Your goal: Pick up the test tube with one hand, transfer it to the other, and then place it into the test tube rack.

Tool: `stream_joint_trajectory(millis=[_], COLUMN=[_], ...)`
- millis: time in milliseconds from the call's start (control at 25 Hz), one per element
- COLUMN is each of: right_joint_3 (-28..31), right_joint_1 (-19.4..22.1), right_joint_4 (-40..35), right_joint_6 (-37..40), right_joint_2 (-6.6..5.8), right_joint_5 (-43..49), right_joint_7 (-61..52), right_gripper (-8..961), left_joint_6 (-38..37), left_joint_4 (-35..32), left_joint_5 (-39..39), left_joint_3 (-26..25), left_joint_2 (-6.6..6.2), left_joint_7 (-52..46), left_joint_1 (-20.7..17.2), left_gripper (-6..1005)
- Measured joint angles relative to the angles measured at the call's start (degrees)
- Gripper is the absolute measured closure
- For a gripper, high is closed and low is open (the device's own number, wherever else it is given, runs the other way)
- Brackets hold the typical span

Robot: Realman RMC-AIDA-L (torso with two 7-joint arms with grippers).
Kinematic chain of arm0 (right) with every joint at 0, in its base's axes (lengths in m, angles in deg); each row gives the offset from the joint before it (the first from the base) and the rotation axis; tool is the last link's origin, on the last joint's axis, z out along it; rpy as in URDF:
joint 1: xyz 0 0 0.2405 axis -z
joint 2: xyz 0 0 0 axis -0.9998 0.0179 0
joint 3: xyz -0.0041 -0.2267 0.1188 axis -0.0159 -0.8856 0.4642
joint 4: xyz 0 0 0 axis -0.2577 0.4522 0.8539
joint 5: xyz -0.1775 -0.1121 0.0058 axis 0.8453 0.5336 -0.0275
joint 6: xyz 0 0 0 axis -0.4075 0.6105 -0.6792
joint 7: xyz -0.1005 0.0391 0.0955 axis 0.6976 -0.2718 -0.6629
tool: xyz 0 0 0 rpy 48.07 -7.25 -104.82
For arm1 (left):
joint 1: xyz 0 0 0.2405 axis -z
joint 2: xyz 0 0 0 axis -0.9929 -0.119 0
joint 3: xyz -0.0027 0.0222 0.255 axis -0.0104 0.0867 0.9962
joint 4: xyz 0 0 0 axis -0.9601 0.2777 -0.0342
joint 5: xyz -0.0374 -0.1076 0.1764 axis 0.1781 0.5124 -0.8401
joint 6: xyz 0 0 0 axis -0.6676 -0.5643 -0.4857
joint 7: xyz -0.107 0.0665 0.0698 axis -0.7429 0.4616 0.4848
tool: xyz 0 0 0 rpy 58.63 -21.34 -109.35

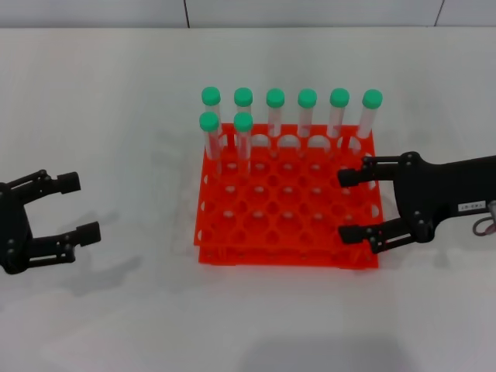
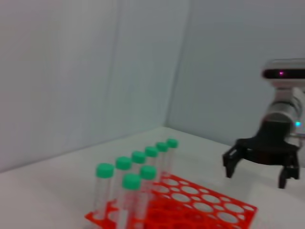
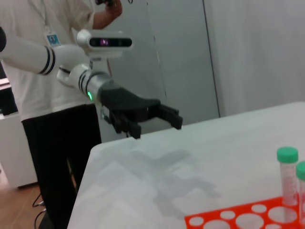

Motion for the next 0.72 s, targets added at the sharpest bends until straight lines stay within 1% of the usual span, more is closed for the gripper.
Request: stream_joint_trajectory(millis=[120, 320, 600, 720], right_joint_3=[0.0, 0.5, 1.1, 1.6], right_joint_1=[-0.2, -0.3, -0.4, -0.4], right_joint_4=[-0.1, -0.2, -0.6, -0.6], right_joint_6=[0.1, 0.1, -0.1, -0.2], right_joint_2=[-0.31, -0.41, -0.41, -0.16], right_joint_5=[1.2, 3.4, 5.7, 6.9], right_joint_7=[-1.0, -2.3, -3.8, -4.2], right_gripper=[79, 80, 80, 80], left_joint_6=[-1.3, -1.5, -1.2, -1.1], left_joint_4=[-1.1, -1.6, -1.9, -1.9], left_joint_5=[-1.5, -2.0, -3.0, -3.1], left_joint_3=[0.2, 2.3, 3.1, 3.1], left_joint_2=[-0.43, -0.55, -0.56, -0.56], left_joint_7=[-1.2, -2.5, -3.1, -3.3], left_joint_1=[0.4, 1.0, 1.7, 1.9], left_gripper=[106, 106, 106, 106])
